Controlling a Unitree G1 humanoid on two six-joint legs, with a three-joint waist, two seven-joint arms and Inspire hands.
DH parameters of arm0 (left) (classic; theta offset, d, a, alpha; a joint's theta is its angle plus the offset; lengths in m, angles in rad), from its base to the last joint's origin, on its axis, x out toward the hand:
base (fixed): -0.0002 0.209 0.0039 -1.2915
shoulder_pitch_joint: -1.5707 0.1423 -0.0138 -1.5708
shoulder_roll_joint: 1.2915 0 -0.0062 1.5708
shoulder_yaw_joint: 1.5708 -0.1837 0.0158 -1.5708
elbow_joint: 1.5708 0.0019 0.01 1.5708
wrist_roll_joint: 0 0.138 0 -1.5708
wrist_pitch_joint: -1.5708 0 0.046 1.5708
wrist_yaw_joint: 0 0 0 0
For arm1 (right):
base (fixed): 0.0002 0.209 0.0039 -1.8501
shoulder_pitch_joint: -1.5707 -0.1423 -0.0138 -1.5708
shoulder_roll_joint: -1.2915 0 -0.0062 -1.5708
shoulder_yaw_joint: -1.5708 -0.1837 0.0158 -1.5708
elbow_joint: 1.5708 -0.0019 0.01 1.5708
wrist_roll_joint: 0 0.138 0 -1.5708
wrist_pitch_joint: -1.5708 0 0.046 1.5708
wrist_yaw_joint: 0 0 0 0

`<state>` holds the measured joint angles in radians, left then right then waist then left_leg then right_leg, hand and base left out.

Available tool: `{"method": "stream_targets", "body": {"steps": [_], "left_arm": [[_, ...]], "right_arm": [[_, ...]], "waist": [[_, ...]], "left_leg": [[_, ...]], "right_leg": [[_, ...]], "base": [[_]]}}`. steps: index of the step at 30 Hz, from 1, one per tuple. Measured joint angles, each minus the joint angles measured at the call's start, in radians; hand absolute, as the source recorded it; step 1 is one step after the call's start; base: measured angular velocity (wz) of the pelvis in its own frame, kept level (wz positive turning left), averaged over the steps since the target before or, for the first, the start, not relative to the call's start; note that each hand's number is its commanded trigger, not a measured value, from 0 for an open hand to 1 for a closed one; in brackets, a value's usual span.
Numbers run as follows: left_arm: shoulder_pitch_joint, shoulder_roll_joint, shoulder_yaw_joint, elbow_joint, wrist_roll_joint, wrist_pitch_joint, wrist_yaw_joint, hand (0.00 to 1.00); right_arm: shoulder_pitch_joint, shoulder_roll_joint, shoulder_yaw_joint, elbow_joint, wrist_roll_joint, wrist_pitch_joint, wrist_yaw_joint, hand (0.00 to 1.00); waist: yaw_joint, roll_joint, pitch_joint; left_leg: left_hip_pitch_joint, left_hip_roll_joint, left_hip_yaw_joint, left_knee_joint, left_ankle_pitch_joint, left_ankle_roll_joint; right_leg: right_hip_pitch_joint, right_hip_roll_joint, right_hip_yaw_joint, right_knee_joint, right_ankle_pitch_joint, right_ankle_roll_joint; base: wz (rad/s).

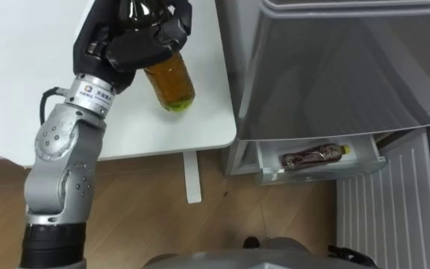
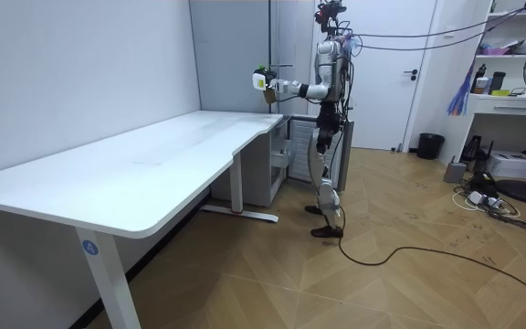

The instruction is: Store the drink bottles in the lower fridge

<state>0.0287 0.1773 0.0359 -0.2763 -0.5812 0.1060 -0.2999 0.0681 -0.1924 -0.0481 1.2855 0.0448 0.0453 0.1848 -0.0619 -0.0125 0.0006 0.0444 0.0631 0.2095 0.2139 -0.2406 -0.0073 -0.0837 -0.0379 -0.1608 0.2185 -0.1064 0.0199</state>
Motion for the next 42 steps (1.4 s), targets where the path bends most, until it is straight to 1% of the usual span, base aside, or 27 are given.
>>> {"method": "stream_targets", "body": {"steps": [1, 3, 4, 6, 8, 10, 12, 14, 16, 19, 21, 25, 32, 35, 37, 40, 42], "left_arm": [[0.002, -0.001, -0.012, 0.000, -0.043, 0.003, -0.007, 1.00], [0.003, -0.002, -0.034, 0.000, -0.073, 0.006, -0.022, 1.00], [0.010, -0.002, -0.049, 0.000, -0.087, 0.007, -0.029, 1.00], [0.026, -0.002, -0.066, 0.003, -0.120, 0.017, -0.037, 1.00], [0.039, 0.000, -0.096, 0.018, -0.173, 0.023, -0.037, 1.00], [0.053, -0.002, -0.127, 0.067, -0.228, 0.033, -0.039, 1.00], [0.071, -0.001, -0.141, 0.097, -0.260, 0.041, -0.039, 1.00], [0.087, 0.000, -0.161, 0.151, -0.291, 0.042, -0.039, 1.00], [0.114, -0.001, -0.181, 0.212, -0.311, 0.042, -0.039, 1.00], [0.131, 0.005, -0.206, 0.270, -0.332, 0.042, -0.039, 1.00], [0.131, 0.005, -0.208, 0.279, -0.336, 0.042, -0.039, 1.00], [0.131, 0.005, -0.211, 0.279, -0.406, 0.036, -0.039, 1.00], [0.132, 0.005, -0.221, 0.279, -0.413, 0.036, -0.039, 1.00], [0.132, 0.005, -0.223, 0.279, -0.410, 0.037, -0.039, 1.00], [0.133, 0.005, -0.223, 0.282, -0.408, 0.037, -0.039, 1.00], [0.133, 0.005, -0.219, 0.287, -0.406, 0.037, -0.039, 1.00], [0.138, 0.008, -0.211, 0.290, -0.406, 0.037, -0.039, 1.00]], "right_arm": [[0.000, -0.002, 0.017, -0.001, 0.009, 0.000, -0.001, 0.00], [-0.001, -0.002, 0.037, -0.002, 0.013, 0.001, -0.002, 0.00], [-0.004, -0.002, 0.049, -0.002, 0.011, 0.007, -0.002, 0.00], [-0.014, -0.002, 0.059, -0.003, 0.007, 0.022, -0.007, 0.00], [-0.015, -0.002, 0.070, -0.006, 0.009, 0.025, -0.019, 0.00], [-0.022, -0.002, 0.082, -0.031, 0.004, 0.045, -0.026, 0.00], [-0.029, -0.002, 0.088, -0.046, -0.009, 0.044, -0.030, 0.00], [-0.034, -0.003, 0.106, -0.047, -0.007, 0.044, -0.030, 0.00], [-0.040, -0.001, 0.116, -0.063, -0.007, 0.045, -0.030, 0.00], [-0.047, 0.000, 0.124, -0.087, -0.007, 0.043, -0.029, 0.00], [-0.054, -0.002, 0.139, -0.088, -0.008, 0.043, -0.029, 0.00], [-0.061, -0.003, 0.145, -0.092, -0.008, 0.043, -0.029, 0.00], [-0.062, -0.002, 0.145, -0.143, -0.012, 0.043, -0.029, 0.00], [-0.062, 0.005, 0.145, -0.221, -0.012, 0.044, -0.019, 0.00], [-0.059, 0.009, 0.145, -0.294, -0.012, 0.038, 0.004, 0.00], [-0.059, 0.021, 0.146, -0.341, -0.021, 0.039, 0.020, 0.00], [-0.056, 0.028, 0.146, -0.387, -0.049, 0.043, 0.038, 0.00]], "waist": [[0.005, -0.002, 0.0006], [0.014, -0.008, -0.0001], [0.016, -0.012, -0.0024], [0.015, -0.014, -0.0032], [0.016, -0.014, -0.0028], [0.015, -0.014, -0.0020], [0.015, -0.015, 0.0008], [0.017, -0.018, 0.0029], [0.017, -0.027, 0.0101], [0.016, -0.032, 0.0125], [0.016, -0.035, 0.0140], [0.016, -0.036, 0.0139], [0.016, -0.037, 0.0129], [0.020, -0.036, 0.0124], [0.031, -0.036, 0.0109], [0.045, -0.038, 0.0085], [0.047, -0.038, 0.0083]], "left_leg": [[-0.001, 0.000, 0.000, 0.001, 0.000, 0.000], [-0.003, -0.001, 0.000, 0.002, 0.000, 0.000], [-0.003, -0.001, 0.000, 0.003, 0.000, 0.000], [-0.006, -0.001, -0.003, 0.005, 0.000, 0.000], [-0.009, -0.002, -0.013, 0.006, 0.000, 0.000], [-0.009, -0.002, -0.020, 0.006, 0.000, 0.000], [-0.011, -0.001, -0.017, 0.006, 0.000, 0.000], [-0.013, -0.001, -0.015, 0.006, 0.000, 0.000], [-0.019, -0.001, -0.014, 0.010, 0.000, 0.000], [-0.032, -0.002, -0.018, 0.019, 0.000, 0.000], [-0.034, -0.001, -0.020, 0.020, 0.000, 0.000], [-0.035, 0.000, -0.020, 0.020, 0.000, 0.000], [-0.042, -0.002, -0.015, 0.024, 0.000, 0.000], [-0.042, -0.003, -0.010, 0.027, 0.000, 0.000], [-0.040, -0.003, -0.006, 0.027, 0.000, 0.000], [-0.040, -0.003, -0.007, 0.027, 0.000, 0.000], [-0.041, -0.003, -0.006, 0.026, 0.000, 0.000]], "right_leg": [[0.000, -0.001, -0.002, 0.000, 0.000, 0.000], [0.000, -0.002, -0.006, -0.003, 0.000, -0.001], [0.002, -0.003, -0.009, -0.008, 0.001, -0.002], [0.004, -0.004, -0.016, -0.015, 0.003, -0.004], [0.006, -0.006, -0.025, -0.015, 0.003, -0.004], [0.009, -0.007, -0.031, -0.015, 0.003, -0.003], [0.008, -0.006, -0.031, -0.015, 0.003, -0.003], [0.009, -0.006, -0.031, -0.014, 0.003, -0.004], [0.001, -0.006, -0.030, -0.014, 0.003, -0.004], [-0.008, -0.007, -0.032, -0.013, 0.003, -0.004], [-0.009, -0.007, -0.033, -0.013, 0.003, -0.004], [-0.008, -0.006, -0.033, -0.012, 0.003, -0.004], [-0.023, -0.010, -0.033, 0.002, 0.003, -0.005], [-0.024, -0.011, -0.031, 0.002, 0.003, -0.005], [-0.027, -0.011, -0.030, 0.005, 0.003, -0.005], [-0.029, -0.012, -0.031, 0.010, 0.003, -0.005], [-0.034, -0.013, -0.031, 0.017, 0.002, -0.005]], "base": [[0.00], [0.00], [0.00], [0.06], [0.14], [0.09], [0.00], [0.00], [0.00], [0.03], [0.03], [0.00], [-0.02], [-0.04], [-0.05], [0.00], [0.00]]}}
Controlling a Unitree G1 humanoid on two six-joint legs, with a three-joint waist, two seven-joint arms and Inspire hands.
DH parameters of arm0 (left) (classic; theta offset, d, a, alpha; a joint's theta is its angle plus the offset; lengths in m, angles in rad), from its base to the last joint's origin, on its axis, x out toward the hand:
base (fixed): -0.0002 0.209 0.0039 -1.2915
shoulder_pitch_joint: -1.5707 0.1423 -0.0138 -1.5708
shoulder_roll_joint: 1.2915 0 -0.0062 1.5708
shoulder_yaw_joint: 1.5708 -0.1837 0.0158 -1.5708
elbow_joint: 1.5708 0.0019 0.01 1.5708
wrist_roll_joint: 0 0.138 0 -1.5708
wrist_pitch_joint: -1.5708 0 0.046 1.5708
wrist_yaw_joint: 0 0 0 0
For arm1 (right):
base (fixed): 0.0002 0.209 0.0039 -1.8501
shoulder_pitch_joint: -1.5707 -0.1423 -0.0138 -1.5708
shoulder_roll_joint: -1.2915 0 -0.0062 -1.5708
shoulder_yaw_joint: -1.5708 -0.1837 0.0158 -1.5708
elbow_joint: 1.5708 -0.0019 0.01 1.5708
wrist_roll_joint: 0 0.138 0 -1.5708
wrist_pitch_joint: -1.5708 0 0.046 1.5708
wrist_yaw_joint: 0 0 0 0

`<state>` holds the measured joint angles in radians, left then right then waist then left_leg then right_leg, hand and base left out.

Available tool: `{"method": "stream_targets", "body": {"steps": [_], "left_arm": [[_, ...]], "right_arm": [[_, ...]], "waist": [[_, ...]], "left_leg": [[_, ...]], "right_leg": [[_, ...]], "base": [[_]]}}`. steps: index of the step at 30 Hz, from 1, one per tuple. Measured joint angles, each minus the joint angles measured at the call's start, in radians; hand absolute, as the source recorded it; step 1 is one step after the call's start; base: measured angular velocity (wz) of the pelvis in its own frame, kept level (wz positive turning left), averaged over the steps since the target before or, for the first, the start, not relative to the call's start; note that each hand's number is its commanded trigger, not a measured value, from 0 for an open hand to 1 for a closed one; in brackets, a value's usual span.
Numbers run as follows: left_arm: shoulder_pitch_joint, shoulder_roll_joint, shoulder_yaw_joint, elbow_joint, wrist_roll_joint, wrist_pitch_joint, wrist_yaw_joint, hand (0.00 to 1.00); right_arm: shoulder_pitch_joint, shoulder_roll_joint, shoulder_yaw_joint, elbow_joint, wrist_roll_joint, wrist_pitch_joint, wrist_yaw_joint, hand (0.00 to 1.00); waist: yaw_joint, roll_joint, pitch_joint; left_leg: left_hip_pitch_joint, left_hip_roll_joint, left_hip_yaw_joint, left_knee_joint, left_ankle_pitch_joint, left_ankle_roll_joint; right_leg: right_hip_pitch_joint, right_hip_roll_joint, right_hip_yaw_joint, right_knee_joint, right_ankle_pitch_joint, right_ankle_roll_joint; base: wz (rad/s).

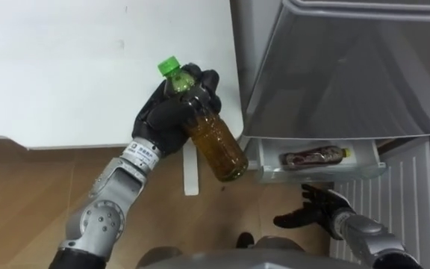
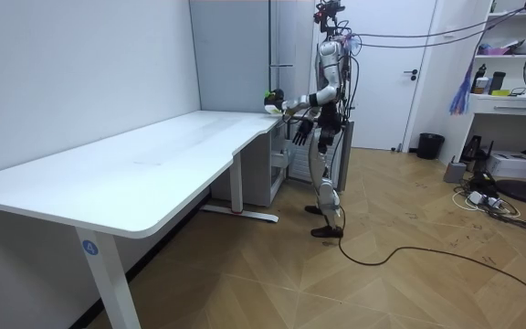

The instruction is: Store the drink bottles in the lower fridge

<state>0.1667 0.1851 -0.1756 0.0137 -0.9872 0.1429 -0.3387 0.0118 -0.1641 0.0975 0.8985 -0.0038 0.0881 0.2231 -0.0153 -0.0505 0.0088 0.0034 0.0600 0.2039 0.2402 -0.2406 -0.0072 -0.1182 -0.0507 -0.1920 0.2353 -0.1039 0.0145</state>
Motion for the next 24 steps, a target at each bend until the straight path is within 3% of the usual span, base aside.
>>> {"method": "stream_targets", "body": {"steps": [11, 17, 21, 24], "left_arm": [[0.005, 0.004, -0.019, 0.000, 0.098, 0.001, -0.001, 1.00], [0.005, 0.013, -0.028, 0.000, 0.114, 0.000, -0.002, 1.00], [0.005, 0.026, -0.025, 0.000, 0.208, -0.001, -0.002, 1.00], [0.004, 0.029, -0.024, 0.000, 0.219, -0.003, -0.003, 1.00]], "right_arm": [[0.053, 0.004, 0.079, -0.323, -0.161, 0.000, 0.090, 0.00], [0.061, 0.005, 0.106, -0.426, -0.175, 0.000, 0.141, 0.00], [0.066, -0.002, 0.118, -0.493, -0.202, -0.004, 0.195, 0.00], [0.071, -0.009, 0.126, -0.509, -0.202, -0.004, 0.241, 0.00]], "waist": [[-0.004, 0.007, -0.0044], [-0.003, 0.011, -0.0020], [0.003, 0.019, 0.0034], [0.012, 0.019, 0.0036]], "left_leg": [[0.002, 0.001, 0.003, 0.002, 0.000, 0.000], [0.003, 0.001, 0.004, 0.002, 0.000, 0.000], [0.000, 0.001, 0.004, 0.001, 0.000, 0.000], [-0.005, 0.001, 0.004, -0.002, 0.000, 0.000]], "right_leg": [[0.000, -0.002, -0.005, 0.005, 0.000, -0.001], [0.001, -0.002, -0.004, 0.008, 0.000, -0.001], [-0.004, -0.002, -0.003, 0.009, 0.000, -0.001], [-0.006, -0.002, -0.004, 0.009, 0.000, -0.001]], "base": [[0.00], [0.00], [0.00], [0.00]]}}
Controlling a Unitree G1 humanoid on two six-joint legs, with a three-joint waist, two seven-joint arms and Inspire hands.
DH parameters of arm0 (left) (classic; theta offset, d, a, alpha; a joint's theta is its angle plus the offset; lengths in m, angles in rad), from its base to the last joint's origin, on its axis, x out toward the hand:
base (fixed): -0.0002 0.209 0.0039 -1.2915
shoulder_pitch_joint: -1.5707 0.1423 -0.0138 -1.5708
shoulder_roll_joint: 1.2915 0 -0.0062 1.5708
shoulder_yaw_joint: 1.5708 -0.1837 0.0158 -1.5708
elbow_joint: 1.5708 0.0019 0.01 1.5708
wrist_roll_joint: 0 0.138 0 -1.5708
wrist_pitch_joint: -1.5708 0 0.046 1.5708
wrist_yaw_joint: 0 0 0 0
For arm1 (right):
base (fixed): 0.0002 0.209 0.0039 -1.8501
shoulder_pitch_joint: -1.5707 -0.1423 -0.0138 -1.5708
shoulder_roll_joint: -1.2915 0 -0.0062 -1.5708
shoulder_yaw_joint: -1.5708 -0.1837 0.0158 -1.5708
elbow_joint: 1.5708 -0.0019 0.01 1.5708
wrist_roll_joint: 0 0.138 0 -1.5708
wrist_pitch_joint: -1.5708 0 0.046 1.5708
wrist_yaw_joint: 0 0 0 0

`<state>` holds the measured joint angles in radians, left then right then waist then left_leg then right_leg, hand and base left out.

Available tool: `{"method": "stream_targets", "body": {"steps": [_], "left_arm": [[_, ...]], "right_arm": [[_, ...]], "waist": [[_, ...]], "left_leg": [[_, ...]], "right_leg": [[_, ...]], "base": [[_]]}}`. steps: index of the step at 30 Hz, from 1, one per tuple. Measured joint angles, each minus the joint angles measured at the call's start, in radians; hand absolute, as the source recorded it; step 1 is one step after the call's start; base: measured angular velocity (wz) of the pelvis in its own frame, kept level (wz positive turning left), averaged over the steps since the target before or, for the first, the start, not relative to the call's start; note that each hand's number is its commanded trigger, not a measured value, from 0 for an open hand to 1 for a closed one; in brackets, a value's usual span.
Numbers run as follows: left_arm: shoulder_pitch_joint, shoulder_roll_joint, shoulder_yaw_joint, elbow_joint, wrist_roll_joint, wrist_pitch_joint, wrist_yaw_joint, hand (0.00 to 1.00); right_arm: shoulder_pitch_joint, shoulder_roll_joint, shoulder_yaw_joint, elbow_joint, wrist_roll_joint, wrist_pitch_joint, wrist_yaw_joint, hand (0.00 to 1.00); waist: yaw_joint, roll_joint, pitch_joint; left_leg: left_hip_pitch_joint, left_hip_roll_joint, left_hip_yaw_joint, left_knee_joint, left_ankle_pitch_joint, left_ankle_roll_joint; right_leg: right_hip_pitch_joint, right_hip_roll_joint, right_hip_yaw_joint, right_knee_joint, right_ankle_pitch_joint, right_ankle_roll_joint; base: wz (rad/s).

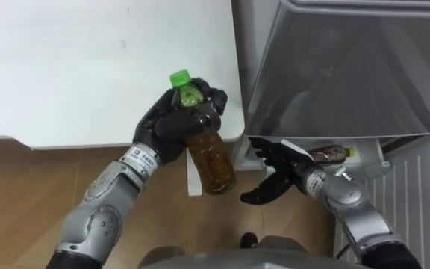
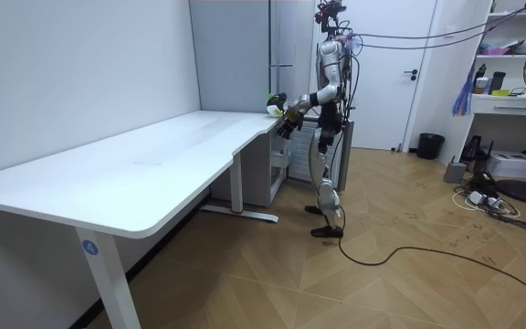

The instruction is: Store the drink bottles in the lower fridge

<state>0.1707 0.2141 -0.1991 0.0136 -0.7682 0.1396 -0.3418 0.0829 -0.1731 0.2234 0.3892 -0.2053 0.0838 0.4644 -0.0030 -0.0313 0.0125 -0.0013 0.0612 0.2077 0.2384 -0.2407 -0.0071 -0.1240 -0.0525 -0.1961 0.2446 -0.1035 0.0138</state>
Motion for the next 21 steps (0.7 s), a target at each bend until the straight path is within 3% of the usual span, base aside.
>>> {"method": "stream_targets", "body": {"steps": [10, 16, 21], "left_arm": [[-0.004, -0.002, -0.015, -0.005, 0.106, -0.038, -0.018, 1.00], [-0.007, 0.000, -0.014, -0.007, 0.225, -0.054, -0.039, 1.00], [-0.021, -0.005, -0.022, -0.007, 0.258, -0.058, -0.044, 1.00]], "right_arm": [[-0.003, -0.015, 0.073, -0.109, 0.003, 0.000, 0.102, 0.00], [-0.003, -0.015, 0.074, -0.174, 0.003, -0.002, 0.158, 0.00], [-0.003, -0.015, 0.069, -0.172, 0.003, -0.003, 0.199, 0.00]], "waist": [[0.011, -0.009, 0.0006], [0.009, -0.025, 0.0006], [0.009, -0.024, 0.0022]], "left_leg": [[-0.007, -0.001, -0.004, 0.003, 0.000, 0.000], [-0.012, -0.003, -0.005, 0.014, -0.001, 0.002], [-0.029, 0.000, -0.010, 0.028, -0.005, 0.007]], "right_leg": [[-0.015, -0.013, -0.025, 0.017, 0.000, 0.000], [-0.014, -0.018, -0.028, 0.017, 0.000, 0.000], [-0.027, -0.017, -0.030, 0.031, 0.000, 0.000]], "base": [[0.01], [0.00], [0.00]]}}
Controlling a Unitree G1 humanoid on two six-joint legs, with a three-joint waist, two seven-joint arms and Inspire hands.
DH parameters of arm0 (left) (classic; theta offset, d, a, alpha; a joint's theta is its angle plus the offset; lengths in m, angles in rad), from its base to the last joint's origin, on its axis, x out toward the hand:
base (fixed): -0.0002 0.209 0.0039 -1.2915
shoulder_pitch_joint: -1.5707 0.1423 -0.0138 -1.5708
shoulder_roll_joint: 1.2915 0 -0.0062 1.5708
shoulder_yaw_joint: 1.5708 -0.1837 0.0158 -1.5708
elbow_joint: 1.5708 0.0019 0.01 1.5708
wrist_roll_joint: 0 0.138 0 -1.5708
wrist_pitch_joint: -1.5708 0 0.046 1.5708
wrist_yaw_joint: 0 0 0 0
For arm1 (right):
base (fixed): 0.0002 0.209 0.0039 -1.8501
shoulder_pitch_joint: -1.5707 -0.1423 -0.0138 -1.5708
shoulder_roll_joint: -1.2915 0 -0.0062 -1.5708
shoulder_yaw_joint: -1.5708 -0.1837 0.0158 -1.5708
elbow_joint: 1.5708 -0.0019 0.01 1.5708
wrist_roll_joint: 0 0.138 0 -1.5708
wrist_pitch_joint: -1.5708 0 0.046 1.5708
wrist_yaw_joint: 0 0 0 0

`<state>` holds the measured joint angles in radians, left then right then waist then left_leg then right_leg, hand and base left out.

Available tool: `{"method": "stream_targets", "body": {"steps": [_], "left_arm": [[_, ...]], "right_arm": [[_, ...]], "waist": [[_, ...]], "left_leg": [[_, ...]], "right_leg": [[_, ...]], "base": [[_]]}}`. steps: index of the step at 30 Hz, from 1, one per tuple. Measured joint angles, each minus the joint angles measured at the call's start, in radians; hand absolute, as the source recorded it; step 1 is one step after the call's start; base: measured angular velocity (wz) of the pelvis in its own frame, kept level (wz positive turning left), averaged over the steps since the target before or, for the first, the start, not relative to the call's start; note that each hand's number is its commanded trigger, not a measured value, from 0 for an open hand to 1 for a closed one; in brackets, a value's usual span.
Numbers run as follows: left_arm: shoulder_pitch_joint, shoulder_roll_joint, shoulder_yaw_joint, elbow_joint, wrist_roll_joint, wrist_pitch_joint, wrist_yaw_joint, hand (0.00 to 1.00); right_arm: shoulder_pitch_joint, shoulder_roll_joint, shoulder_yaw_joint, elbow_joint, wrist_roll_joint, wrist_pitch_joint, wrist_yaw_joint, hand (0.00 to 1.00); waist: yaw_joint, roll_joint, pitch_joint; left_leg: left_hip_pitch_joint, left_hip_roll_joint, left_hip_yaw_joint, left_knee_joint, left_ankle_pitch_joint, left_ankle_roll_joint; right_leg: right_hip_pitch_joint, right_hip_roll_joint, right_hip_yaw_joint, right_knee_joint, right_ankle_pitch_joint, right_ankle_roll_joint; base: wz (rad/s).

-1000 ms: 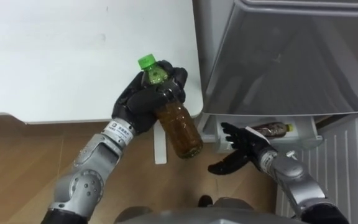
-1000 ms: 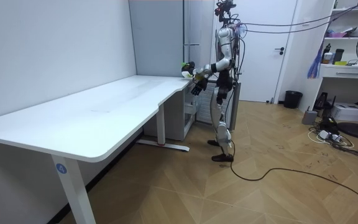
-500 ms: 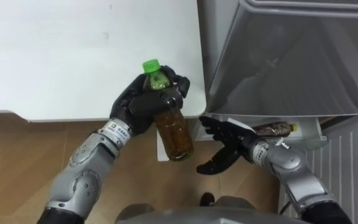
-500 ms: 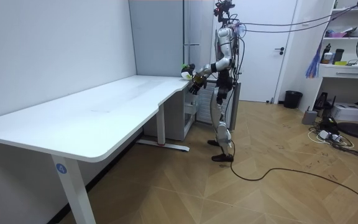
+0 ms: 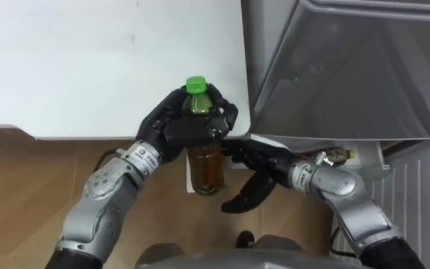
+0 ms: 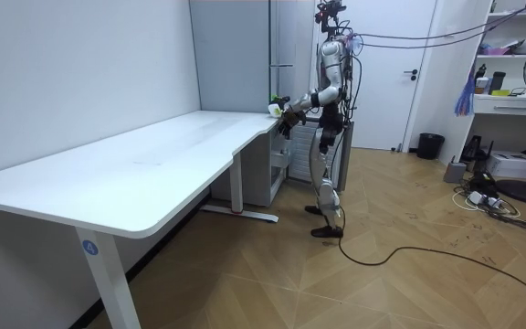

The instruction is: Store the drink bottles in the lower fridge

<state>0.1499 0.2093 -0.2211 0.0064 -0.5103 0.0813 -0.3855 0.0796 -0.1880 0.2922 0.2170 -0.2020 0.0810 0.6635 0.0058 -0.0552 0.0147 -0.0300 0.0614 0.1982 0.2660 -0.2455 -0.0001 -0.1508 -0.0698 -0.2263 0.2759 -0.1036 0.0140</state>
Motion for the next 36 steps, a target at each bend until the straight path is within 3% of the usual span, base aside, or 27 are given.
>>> {"method": "stream_targets", "body": {"steps": [5, 9, 13, 19, 29, 36], "left_arm": [[-0.025, 0.001, 0.000, -0.031, 0.001, -0.003, -0.001, 1.00], [-0.032, 0.005, -0.050, -0.083, 0.001, -0.026, -0.001, 1.00], [-0.044, 0.011, -0.083, -0.091, 0.013, -0.027, -0.007, 1.00], [-0.049, 0.015, -0.107, -0.080, 0.013, -0.028, -0.047, 1.00], [-0.049, 0.022, -0.139, -0.061, 0.037, -0.027, -0.080, 1.00], [-0.059, 0.023, -0.144, -0.044, 0.020, -0.028, -0.086, 1.00]], "right_arm": [[0.004, -0.001, 0.001, 0.004, 0.010, -0.001, 0.043, 0.00], [0.011, -0.001, 0.029, 0.004, 0.057, 0.000, 0.065, 0.00], [0.011, -0.010, 0.033, 0.008, 0.135, 0.007, 0.072, 0.00], [0.011, -0.027, 0.039, 0.016, 0.240, 0.008, 0.075, 0.00], [0.012, -0.028, 0.058, 0.020, 0.301, 0.021, 0.082, 0.00], [0.007, -0.021, 0.060, 0.053, 0.450, 0.030, 0.080, 0.00]], "waist": [[0.000, 0.002, 0.0012], [0.000, 0.007, 0.0029], [-0.001, 0.016, 0.0078], [-0.001, 0.016, 0.0078], [-0.003, 0.016, 0.0072], [-0.003, 0.019, 0.0057]], "left_leg": [[-0.005, 0.001, 0.000, 0.005, -0.001, 0.001], [-0.013, 0.003, -0.007, 0.010, -0.005, 0.002], [-0.012, 0.003, -0.004, 0.007, -0.006, 0.002], [-0.010, 0.001, -0.004, 0.007, -0.006, 0.002], [-0.019, 0.000, 0.010, 0.008, -0.006, 0.002], [-0.024, -0.005, 0.017, 0.008, -0.005, 0.002]], "right_leg": [[-0.004, 0.000, -0.001, 0.000, 0.000, 0.000], [-0.003, 0.000, -0.010, -0.002, 0.000, 0.000], [-0.007, 0.001, -0.009, -0.002, 0.000, 0.000], [-0.009, 0.000, -0.011, -0.002, 0.000, 0.000], [-0.021, -0.002, -0.011, 0.001, 0.000, 0.000], [-0.031, -0.002, -0.002, 0.001, 0.000, 0.000]], "base": [[0.00], [0.04], [0.00], [0.00], [-0.02], [-0.02]]}}
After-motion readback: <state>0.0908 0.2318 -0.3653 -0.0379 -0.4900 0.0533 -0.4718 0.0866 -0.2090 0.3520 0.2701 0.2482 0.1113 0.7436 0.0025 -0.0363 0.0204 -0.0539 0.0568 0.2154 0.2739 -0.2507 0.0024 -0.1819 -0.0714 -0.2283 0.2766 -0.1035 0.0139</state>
